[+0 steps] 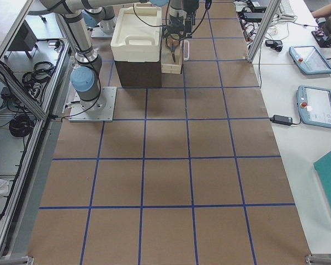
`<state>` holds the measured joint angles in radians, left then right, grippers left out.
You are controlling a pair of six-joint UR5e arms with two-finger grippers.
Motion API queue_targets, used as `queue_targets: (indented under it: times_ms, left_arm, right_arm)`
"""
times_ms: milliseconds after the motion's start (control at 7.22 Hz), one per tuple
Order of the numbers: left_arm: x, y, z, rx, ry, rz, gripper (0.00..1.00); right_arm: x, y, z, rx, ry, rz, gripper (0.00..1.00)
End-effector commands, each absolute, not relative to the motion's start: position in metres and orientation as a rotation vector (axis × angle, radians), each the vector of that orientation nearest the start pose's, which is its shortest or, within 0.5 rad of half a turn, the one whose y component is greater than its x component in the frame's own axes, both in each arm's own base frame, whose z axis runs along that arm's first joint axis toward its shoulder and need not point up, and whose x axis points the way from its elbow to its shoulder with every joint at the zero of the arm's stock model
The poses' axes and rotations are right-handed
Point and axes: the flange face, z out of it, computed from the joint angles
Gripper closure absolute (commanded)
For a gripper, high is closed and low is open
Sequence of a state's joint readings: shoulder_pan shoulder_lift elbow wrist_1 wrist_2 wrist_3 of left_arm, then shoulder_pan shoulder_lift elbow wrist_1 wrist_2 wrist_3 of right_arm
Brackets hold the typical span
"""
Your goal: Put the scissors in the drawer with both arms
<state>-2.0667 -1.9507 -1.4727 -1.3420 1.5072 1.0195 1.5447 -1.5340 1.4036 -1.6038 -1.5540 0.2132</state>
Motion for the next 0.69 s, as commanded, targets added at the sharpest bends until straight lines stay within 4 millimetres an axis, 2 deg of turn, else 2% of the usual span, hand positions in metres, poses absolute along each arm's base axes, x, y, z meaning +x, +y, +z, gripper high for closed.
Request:
queue_targets:
  times_ms: [0, 277, 416, 554]
  left_arm:
    - [-0.420, -0.482, 0.358, 2.194, 2.347, 0.044, 0.15]
    - [-0.413, -0.468, 0.403, 2.184, 2.353, 0.023, 0.15]
    - [-0.400, -0.465, 0.437, 2.163, 2.374, 0.031, 0.15]
    - [-0.377, -0.466, 0.466, 2.121, 2.417, 0.051, 0.15]
  right_arm:
    - [0.121, -0.522, 0.556, 0.368, 3.078, -0.249, 0.00]
    - [0.121, -0.522, 0.556, 0.368, 3.077, -0.251, 0.00]
    - [0.121, -0.522, 0.556, 0.368, 3.077, -0.251, 0.00]
    - [0.121, -0.522, 0.556, 0.368, 3.077, -0.251, 0.00]
